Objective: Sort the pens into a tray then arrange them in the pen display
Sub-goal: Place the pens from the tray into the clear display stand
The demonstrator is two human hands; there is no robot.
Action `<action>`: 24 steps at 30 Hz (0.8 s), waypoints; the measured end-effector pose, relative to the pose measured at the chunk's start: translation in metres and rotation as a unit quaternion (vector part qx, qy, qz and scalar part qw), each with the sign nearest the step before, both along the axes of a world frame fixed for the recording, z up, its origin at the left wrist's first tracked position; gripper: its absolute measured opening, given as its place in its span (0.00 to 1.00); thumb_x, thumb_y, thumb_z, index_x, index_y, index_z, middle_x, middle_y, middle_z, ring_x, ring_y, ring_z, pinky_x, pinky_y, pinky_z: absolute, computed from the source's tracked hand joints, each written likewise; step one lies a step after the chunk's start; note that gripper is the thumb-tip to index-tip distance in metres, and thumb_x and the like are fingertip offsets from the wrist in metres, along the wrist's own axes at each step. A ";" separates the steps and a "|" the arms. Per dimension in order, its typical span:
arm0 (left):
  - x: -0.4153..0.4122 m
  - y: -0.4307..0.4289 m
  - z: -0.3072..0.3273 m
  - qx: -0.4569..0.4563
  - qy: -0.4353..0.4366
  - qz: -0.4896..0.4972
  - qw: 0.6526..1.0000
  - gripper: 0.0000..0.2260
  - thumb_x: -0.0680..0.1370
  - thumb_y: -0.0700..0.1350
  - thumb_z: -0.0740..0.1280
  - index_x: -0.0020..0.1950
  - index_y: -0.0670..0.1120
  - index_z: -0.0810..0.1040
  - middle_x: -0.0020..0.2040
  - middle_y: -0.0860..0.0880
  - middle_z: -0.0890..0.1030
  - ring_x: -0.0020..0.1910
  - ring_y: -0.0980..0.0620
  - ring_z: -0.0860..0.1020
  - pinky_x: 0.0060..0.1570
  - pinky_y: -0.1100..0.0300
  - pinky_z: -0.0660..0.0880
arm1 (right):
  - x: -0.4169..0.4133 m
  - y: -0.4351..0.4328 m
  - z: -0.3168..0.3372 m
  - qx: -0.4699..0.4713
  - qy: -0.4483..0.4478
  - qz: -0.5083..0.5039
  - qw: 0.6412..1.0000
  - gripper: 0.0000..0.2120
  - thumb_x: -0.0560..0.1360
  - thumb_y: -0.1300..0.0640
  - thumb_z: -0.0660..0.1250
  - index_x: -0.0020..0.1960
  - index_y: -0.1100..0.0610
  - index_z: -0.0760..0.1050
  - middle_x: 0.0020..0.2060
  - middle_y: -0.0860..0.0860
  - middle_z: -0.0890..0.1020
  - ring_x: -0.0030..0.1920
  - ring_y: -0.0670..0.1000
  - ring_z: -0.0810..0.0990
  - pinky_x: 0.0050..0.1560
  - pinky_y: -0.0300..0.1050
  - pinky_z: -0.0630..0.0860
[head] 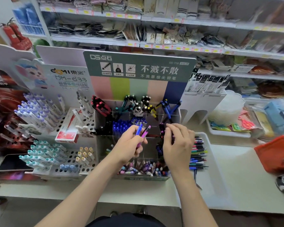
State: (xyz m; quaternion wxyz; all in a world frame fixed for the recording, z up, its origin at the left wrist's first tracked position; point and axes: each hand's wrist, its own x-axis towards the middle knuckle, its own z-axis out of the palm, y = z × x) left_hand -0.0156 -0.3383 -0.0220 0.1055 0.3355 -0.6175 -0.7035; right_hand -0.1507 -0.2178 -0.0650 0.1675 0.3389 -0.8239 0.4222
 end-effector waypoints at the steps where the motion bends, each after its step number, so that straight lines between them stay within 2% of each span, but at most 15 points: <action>1: -0.001 0.001 -0.001 -0.004 -0.001 -0.008 1.000 0.08 0.83 0.35 0.59 0.59 0.42 0.74 0.43 0.47 0.81 0.30 0.53 0.70 0.28 0.60 0.63 | 0.010 -0.001 0.007 -0.031 -0.068 0.039 0.996 0.09 0.83 0.56 0.70 0.61 0.53 0.85 0.51 0.46 0.85 0.51 0.49 0.78 0.53 0.49 0.77; 3: -0.003 0.004 -0.002 -0.015 0.006 -0.030 0.999 0.06 0.84 0.36 0.60 0.55 0.43 0.76 0.41 0.48 0.80 0.30 0.54 0.70 0.28 0.61 0.65 | 0.028 -0.003 0.021 -0.060 -0.218 0.101 0.969 0.10 0.83 0.53 0.71 0.64 0.50 0.84 0.45 0.43 0.85 0.44 0.46 0.82 0.48 0.44 0.80; 4: -0.004 0.007 -0.002 -0.023 0.011 -0.039 0.999 0.06 0.84 0.37 0.60 0.53 0.44 0.76 0.39 0.49 0.79 0.30 0.54 0.70 0.28 0.62 0.65 | 0.033 -0.003 0.024 -0.058 -0.267 0.117 0.955 0.10 0.82 0.52 0.72 0.62 0.47 0.84 0.44 0.43 0.86 0.43 0.46 0.83 0.47 0.46 0.82; 7: -0.007 0.011 -0.003 -0.059 0.015 -0.054 0.997 0.08 0.87 0.41 0.59 0.54 0.44 0.77 0.40 0.44 0.80 0.31 0.53 0.73 0.27 0.61 0.67 | 0.029 0.000 0.028 -0.071 -0.335 0.135 0.930 0.06 0.82 0.54 0.71 0.55 0.46 0.85 0.41 0.46 0.86 0.42 0.49 0.85 0.48 0.55 0.83; 10: -0.009 0.009 -0.011 -0.115 -0.002 -0.037 0.993 0.10 0.88 0.44 0.57 0.58 0.50 0.79 0.44 0.45 0.84 0.33 0.50 0.76 0.28 0.58 0.71 | 0.012 0.004 0.040 -0.187 -0.283 0.049 0.939 0.07 0.85 0.58 0.68 0.59 0.51 0.83 0.45 0.45 0.86 0.47 0.49 0.85 0.50 0.49 0.82; 13: -0.009 0.007 -0.020 -0.137 -0.011 -0.008 0.991 0.11 0.87 0.45 0.58 0.59 0.55 0.80 0.41 0.52 0.81 0.31 0.53 0.71 0.30 0.58 0.69 | -0.004 0.009 0.051 -0.279 -0.146 -0.054 0.947 0.09 0.86 0.58 0.66 0.63 0.58 0.81 0.49 0.47 0.86 0.49 0.47 0.86 0.50 0.43 0.82; 15: -0.010 0.006 -0.021 -0.118 -0.012 0.002 0.993 0.12 0.87 0.44 0.57 0.59 0.53 0.81 0.37 0.55 0.78 0.30 0.54 0.67 0.29 0.62 0.65 | -0.016 0.012 0.049 -0.247 -0.033 -0.074 0.966 0.09 0.86 0.60 0.68 0.65 0.61 0.80 0.52 0.50 0.86 0.50 0.47 0.86 0.51 0.37 0.79; 17: -0.011 0.006 -0.018 -0.085 -0.013 0.006 0.996 0.15 0.87 0.43 0.55 0.62 0.52 0.81 0.39 0.52 0.81 0.31 0.53 0.67 0.28 0.62 0.64 | -0.027 0.013 0.041 -0.187 0.027 -0.026 0.982 0.11 0.84 0.62 0.69 0.66 0.61 0.78 0.53 0.50 0.86 0.50 0.47 0.85 0.50 0.37 0.80; 19: -0.013 0.006 -0.015 -0.058 -0.015 0.003 0.998 0.17 0.86 0.40 0.54 0.65 0.52 0.79 0.42 0.49 0.84 0.32 0.53 0.69 0.28 0.62 0.65 | -0.038 0.012 0.025 -0.098 0.017 0.064 0.993 0.09 0.83 0.61 0.71 0.62 0.58 0.77 0.49 0.50 0.85 0.46 0.49 0.84 0.47 0.46 0.83; 21: -0.014 0.006 -0.015 -0.039 -0.017 0.004 0.999 0.16 0.86 0.38 0.55 0.66 0.50 0.77 0.45 0.46 0.86 0.32 0.53 0.71 0.29 0.62 0.67 | -0.044 0.009 0.008 0.010 0.000 0.119 0.993 0.05 0.81 0.57 0.73 0.55 0.56 0.80 0.45 0.49 0.84 0.45 0.50 0.81 0.46 0.54 0.80; 24: -0.012 0.006 -0.017 -0.034 -0.022 0.011 0.999 0.11 0.85 0.36 0.56 0.63 0.48 0.73 0.48 0.45 0.87 0.35 0.52 0.72 0.34 0.59 0.70 | -0.043 0.005 -0.009 0.077 0.054 0.074 0.993 0.04 0.78 0.54 0.77 0.51 0.53 0.86 0.48 0.48 0.85 0.50 0.53 0.76 0.49 0.55 0.74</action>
